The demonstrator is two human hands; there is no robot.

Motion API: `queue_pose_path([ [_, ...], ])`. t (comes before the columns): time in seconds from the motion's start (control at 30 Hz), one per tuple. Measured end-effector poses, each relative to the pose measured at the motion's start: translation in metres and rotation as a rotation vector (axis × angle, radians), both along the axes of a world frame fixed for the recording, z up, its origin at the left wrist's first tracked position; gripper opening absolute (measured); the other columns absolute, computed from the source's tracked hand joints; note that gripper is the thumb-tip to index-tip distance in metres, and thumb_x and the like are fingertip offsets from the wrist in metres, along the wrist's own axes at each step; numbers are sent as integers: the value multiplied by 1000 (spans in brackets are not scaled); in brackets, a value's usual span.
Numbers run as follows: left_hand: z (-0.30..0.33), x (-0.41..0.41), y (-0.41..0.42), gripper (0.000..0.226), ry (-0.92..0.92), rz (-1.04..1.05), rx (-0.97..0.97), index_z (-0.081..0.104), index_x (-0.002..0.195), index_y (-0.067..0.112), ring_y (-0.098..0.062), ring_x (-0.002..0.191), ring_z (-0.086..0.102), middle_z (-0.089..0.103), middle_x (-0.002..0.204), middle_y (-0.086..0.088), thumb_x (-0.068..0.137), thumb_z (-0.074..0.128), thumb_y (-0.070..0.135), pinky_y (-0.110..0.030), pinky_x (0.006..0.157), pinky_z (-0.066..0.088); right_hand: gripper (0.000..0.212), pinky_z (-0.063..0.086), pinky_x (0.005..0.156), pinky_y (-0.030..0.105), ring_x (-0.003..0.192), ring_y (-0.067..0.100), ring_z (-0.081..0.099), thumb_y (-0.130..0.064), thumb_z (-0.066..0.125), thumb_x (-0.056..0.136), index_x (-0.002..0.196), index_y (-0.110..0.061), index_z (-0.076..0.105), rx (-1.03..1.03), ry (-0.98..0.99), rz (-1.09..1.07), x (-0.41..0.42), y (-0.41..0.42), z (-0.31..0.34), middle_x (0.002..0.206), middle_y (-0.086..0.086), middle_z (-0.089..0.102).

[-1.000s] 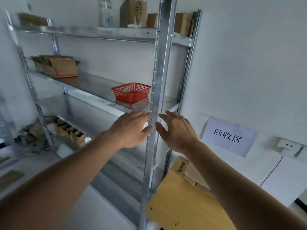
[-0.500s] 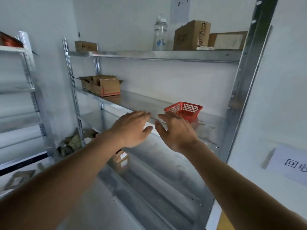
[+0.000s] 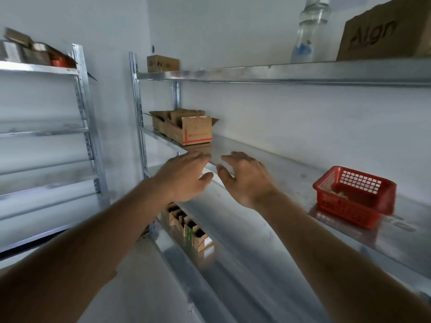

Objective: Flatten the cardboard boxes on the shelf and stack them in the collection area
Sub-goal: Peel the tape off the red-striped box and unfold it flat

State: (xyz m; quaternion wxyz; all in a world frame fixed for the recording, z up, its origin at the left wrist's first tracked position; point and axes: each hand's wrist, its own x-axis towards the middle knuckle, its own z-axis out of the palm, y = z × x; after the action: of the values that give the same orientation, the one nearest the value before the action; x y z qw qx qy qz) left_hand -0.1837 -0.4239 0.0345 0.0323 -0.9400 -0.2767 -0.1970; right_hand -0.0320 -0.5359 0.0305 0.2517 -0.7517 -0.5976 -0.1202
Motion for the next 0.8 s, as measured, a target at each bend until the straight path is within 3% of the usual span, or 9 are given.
queue_pose_path([
  [0.27,-1,32,170,57,-22,52,-27,30,158,34,-20,143,46,45,159,5,105,46,44,-49,115,42,40,48,107,41,126,20,58,-41,40,106,144,-40,53,-30,-16,129,38,180,3,141,-4,60],
  [0.43,-6,44,271,54,-20,59,-40,36,156,30,-19,141,48,48,157,4,105,47,46,-48,115,43,34,53,100,42,116,18,61,-42,37,107,130,-34,61,-66,-37,118,54,283,2,131,-4,63],
  [0.6,-17,54,380,52,-25,11,-39,39,155,30,-19,138,51,50,156,4,105,50,43,-43,110,45,36,55,97,41,112,19,63,-44,40,108,132,-28,60,-80,-35,66,63,387,-13,131,-1,63],
  [0.8,-28,60,509,52,54,-38,-66,39,155,28,-23,144,47,45,160,3,106,48,44,-47,115,43,41,56,94,46,110,23,64,-52,41,105,132,-28,60,-98,15,-68,67,504,-28,130,1,64],
])
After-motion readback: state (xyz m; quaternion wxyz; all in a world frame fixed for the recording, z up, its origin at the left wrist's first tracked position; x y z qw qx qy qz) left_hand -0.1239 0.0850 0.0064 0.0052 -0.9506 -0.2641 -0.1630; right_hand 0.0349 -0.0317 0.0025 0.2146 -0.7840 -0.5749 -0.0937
